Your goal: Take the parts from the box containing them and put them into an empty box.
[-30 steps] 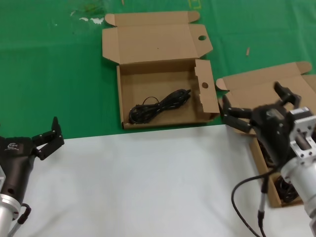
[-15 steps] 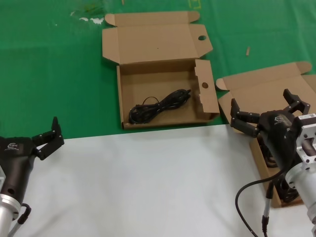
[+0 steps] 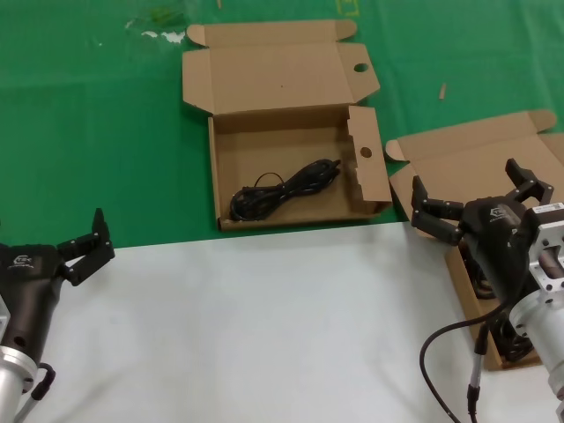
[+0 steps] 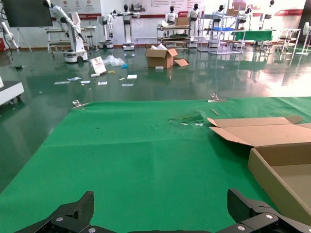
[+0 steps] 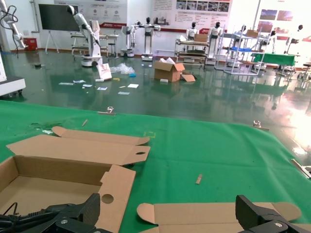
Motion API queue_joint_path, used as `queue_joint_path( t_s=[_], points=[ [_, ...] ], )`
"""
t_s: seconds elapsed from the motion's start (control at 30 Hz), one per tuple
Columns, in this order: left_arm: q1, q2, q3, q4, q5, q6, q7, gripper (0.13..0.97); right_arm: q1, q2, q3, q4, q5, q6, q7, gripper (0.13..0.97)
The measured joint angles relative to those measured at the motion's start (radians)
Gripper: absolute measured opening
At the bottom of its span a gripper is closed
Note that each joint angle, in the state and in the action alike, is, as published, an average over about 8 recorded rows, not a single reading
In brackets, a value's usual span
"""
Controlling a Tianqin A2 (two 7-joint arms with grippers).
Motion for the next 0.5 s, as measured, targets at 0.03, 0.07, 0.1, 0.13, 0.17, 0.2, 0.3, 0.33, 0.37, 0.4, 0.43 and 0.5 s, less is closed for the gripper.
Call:
queue_joint_path(
  t_s=[0.03,0.07,0.1,0.13,0.17,0.2,0.3,0.33,0.37,0.4,0.43,0.5],
  points=[
    [0.0,0.0,0.0,0.0,0.0,0.0,0.0,0.966,0.0,0.0,0.0,0.0,0.0,0.0,0.0,0.966],
    [0.0,0.0,0.0,0.0,0.0,0.0,0.0,0.966,0.0,0.0,0.0,0.0,0.0,0.0,0.0,0.966],
    [0.0,0.0,0.0,0.0,0.0,0.0,0.0,0.966,0.0,0.0,0.0,0.0,0.0,0.0,0.0,0.966],
    [0.0,0.0,0.0,0.0,0.0,0.0,0.0,0.966,0.0,0.0,0.0,0.0,0.0,0.0,0.0,0.966],
    [0.0,0.0,0.0,0.0,0.0,0.0,0.0,0.966,0.0,0.0,0.0,0.0,0.0,0.0,0.0,0.966],
    [0.0,0.0,0.0,0.0,0.0,0.0,0.0,0.966,0.0,0.0,0.0,0.0,0.0,0.0,0.0,0.966],
    [0.0,0.0,0.0,0.0,0.0,0.0,0.0,0.966,0.0,0.0,0.0,0.0,0.0,0.0,0.0,0.966],
    [0.0,0.0,0.0,0.0,0.0,0.0,0.0,0.966,0.0,0.0,0.0,0.0,0.0,0.0,0.0,0.966],
    [0.0,0.0,0.0,0.0,0.0,0.0,0.0,0.966,0.0,0.0,0.0,0.0,0.0,0.0,0.0,0.966],
    [0.0,0.0,0.0,0.0,0.0,0.0,0.0,0.966,0.0,0.0,0.0,0.0,0.0,0.0,0.0,0.966],
    [0.0,0.0,0.0,0.0,0.0,0.0,0.0,0.966,0.0,0.0,0.0,0.0,0.0,0.0,0.0,0.966],
    [0.0,0.0,0.0,0.0,0.0,0.0,0.0,0.966,0.0,0.0,0.0,0.0,0.0,0.0,0.0,0.966]
  ],
)
